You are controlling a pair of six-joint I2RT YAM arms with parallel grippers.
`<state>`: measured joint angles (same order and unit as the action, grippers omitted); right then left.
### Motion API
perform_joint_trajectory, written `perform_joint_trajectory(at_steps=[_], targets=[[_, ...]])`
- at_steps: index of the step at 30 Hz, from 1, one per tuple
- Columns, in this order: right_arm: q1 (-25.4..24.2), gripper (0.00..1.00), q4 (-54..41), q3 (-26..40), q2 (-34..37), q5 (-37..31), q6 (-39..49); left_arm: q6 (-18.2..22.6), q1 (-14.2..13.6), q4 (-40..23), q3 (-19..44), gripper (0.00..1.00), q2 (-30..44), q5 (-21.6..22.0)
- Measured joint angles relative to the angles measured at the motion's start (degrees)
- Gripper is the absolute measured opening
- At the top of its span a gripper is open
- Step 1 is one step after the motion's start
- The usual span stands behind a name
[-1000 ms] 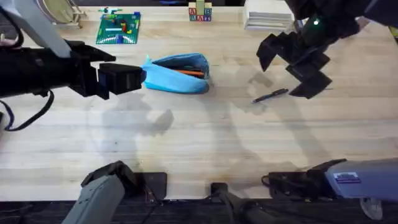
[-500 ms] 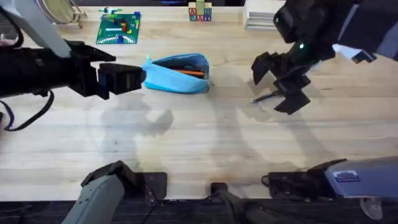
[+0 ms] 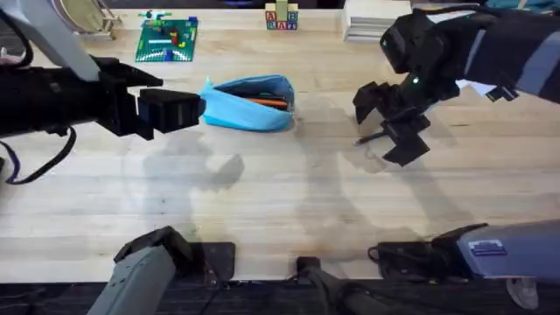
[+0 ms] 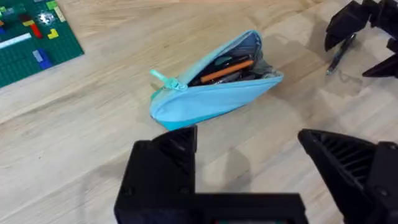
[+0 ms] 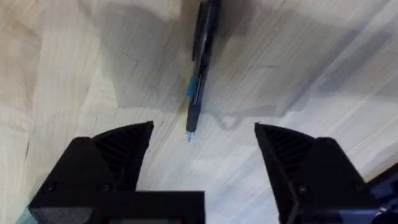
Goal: Unzip the bag, pick up the pens from the table one at a time and place them inside, then zip the bag closed.
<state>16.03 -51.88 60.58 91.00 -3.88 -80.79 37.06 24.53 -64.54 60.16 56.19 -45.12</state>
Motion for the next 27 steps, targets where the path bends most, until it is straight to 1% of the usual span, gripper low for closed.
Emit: perform_joint_trajectory(at_steps=[10,16,23,25,26,27], targets=[[-0.1,0.993,0.1,0.0,0.0,-3.1,-0.5,0.0,0.0,0.0,0.0,0.993,0.0,0.0],[-0.1,0.992,1.7,0.0,0.3,-4.1,-1.3,0.0,0.0,0.0,0.0,0.993,0.0,0.0],[-0.1,0.99,2.9,0.0,5.4,-4.1,-1.8,0.0,0.0,0.0,0.0,0.993,0.0,0.0],[-0.1,0.989,2.8,0.2,5.6,-4.1,-1.9,0.0,0.0,0.0,0.0,0.993,0.0,0.0],[-0.1,0.978,2.8,0.2,5.6,-4.1,-1.9,0.0,0.0,0.0,0.0,0.993,0.0,0.0],[-0.1,0.946,3.0,0.2,5.7,-4.1,-1.9,0.0,0.0,0.0,0.0,0.993,0.0,0.0]])
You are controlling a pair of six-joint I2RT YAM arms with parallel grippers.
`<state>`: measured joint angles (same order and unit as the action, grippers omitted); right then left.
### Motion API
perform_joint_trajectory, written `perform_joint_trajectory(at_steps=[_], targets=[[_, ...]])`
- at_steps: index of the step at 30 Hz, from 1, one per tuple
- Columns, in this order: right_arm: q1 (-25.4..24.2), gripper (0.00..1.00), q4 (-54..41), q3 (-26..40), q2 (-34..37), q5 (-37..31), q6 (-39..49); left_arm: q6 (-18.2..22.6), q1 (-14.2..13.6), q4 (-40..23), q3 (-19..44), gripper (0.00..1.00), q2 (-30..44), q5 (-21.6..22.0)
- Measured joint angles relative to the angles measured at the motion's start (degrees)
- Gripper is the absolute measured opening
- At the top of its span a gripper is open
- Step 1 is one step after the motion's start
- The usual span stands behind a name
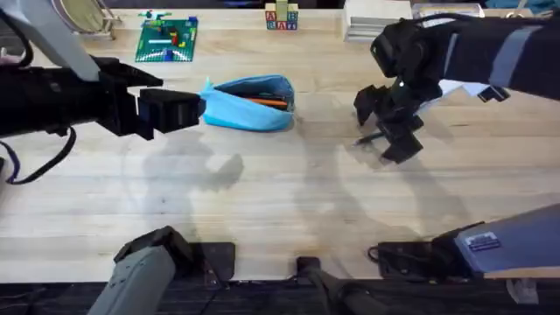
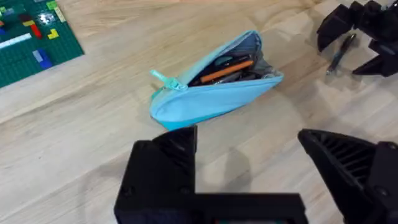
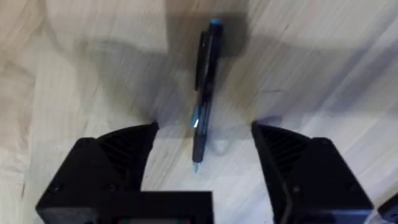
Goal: Unzip the bag, pick up the pens from the table one at a time and place them inside, then zip the bag closed.
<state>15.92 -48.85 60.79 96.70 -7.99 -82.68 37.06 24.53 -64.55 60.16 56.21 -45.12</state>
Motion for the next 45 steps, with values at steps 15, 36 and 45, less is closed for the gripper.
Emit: perform_joint_trajectory(at_steps=[15,36,45], targets=[[0.0,0.042,0.1,0.7,0.5,-0.3,-0.2,0.0,0.0,0.0,0.0,0.993,0.0,0.0],[0.0,0.032,0.0,1.7,-8.2,-6.8,17.3,0.0,0.0,0.0,0.0,0.993,0.0,0.0],[0.2,0.032,-0.5,8.1,-12.6,-8.0,42.4,0.0,0.0,0.0,0.0,0.993,0.0,0.0]])
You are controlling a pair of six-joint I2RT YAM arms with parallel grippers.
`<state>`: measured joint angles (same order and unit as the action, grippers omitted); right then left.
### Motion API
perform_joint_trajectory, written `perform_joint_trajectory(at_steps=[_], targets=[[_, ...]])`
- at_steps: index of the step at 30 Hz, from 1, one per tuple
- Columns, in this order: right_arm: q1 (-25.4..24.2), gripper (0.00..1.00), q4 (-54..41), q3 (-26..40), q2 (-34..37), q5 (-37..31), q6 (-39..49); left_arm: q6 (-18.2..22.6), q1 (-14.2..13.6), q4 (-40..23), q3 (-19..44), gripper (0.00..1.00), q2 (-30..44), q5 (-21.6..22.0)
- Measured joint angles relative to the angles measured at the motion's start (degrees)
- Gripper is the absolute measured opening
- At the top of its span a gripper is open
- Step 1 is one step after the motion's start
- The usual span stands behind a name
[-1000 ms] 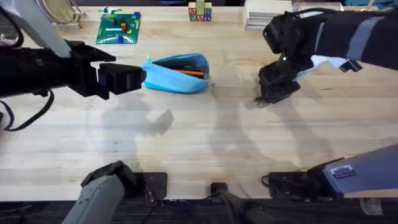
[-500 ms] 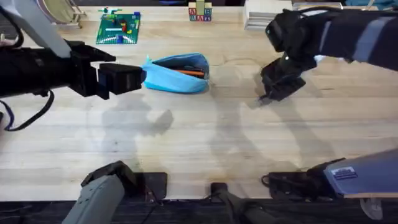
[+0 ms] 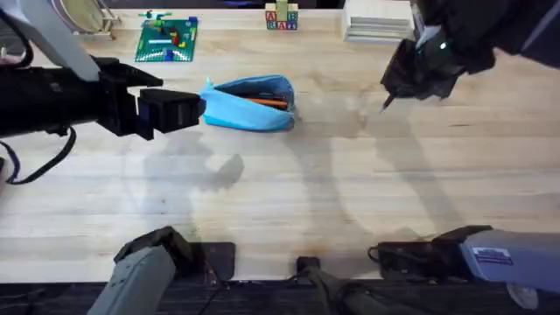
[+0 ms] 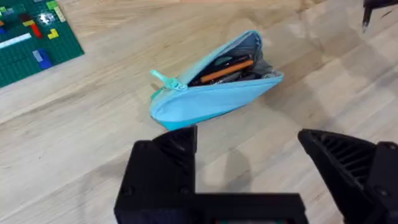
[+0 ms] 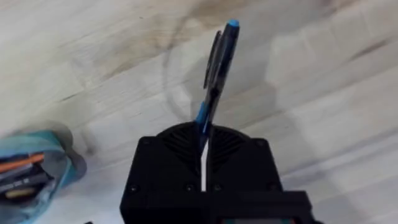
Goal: Unzip the bag, pick up the pens from the table one at a time and place them inside, then zip the bag closed.
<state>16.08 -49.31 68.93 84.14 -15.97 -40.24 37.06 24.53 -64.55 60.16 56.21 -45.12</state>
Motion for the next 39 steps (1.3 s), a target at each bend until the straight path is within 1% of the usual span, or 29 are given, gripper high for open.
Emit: perform_joint_trajectory(at_steps=[5,10,17,22,23,29,30,35,39], targets=[[2.1,0.032,-0.1,3.6,-1.2,-0.5,12.8,0.0,0.0,0.0,0.0,0.993,0.0,0.0],[5.5,0.032,1.3,7.2,-1.2,-0.8,27.6,0.0,0.0,0.0,0.0,0.993,0.0,0.0],[11.4,0.032,7.2,7.6,-1.2,-0.8,47.9,0.0,0.0,0.0,0.0,0.993,0.0,0.0],[14.4,0.033,11.8,7.7,-1.2,-0.2,58.9,0.0,0.0,0.0,0.0,0.993,0.0,0.0],[14.8,0.033,12.8,7.7,-1.2,2.9,64.8,0.0,0.0,0.0,0.0,0.993,0.0,0.0],[14.8,0.033,13.0,7.7,-1.2,11.2,74.4,0.0,0.0,0.0,0.0,0.994,0.0,0.0],[14.8,0.033,13.0,7.7,-1.3,16.0,79.4,0.0,0.0,0.0,0.0,0.994,0.0,0.0],[14.8,0.033,13.2,7.7,-1.2,23.0,87.1,0.0,0.0,0.0,0.0,0.994,0.0,0.0],[14.8,0.033,13.9,7.7,-1.1,26.8,90.8,0.0,0.0,0.0,0.0,0.994,0.0,0.0]])
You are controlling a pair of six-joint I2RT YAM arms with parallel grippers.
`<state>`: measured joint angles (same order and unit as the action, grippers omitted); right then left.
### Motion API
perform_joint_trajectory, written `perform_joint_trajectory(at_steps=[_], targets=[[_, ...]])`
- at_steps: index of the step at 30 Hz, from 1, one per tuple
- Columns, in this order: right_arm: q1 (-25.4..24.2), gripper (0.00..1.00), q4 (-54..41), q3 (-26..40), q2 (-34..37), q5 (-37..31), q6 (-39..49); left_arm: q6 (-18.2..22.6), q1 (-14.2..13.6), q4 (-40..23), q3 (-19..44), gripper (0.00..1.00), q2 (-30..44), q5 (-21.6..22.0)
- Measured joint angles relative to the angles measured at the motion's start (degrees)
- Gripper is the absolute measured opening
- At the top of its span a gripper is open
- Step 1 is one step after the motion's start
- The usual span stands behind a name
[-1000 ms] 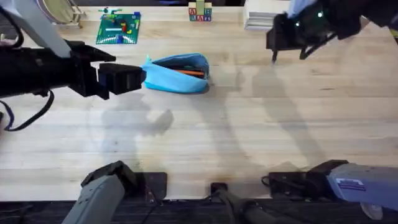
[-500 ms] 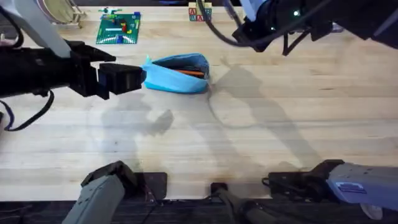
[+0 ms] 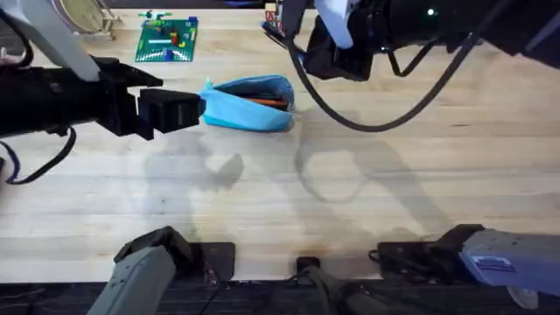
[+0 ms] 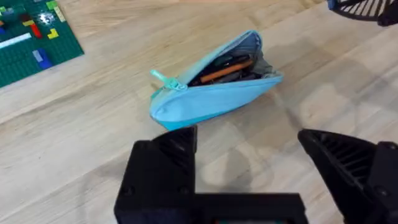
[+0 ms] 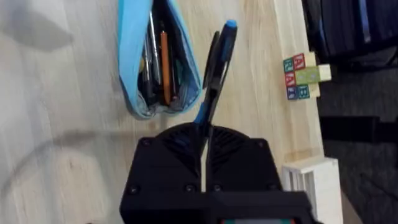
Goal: Unzip the bag, pick up the pens from the table one at a time and place them inside, then zip the bag closed.
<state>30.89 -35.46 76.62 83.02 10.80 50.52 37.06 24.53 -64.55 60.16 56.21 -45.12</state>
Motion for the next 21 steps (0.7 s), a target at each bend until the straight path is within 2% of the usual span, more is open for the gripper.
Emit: perform_joint_trajectory(at_steps=[21], targets=[[0.0,0.033,8.3,0.1,10.8,14.2,2.5,0.0,0.0,0.0,0.0,0.993,0.0,0.0]])
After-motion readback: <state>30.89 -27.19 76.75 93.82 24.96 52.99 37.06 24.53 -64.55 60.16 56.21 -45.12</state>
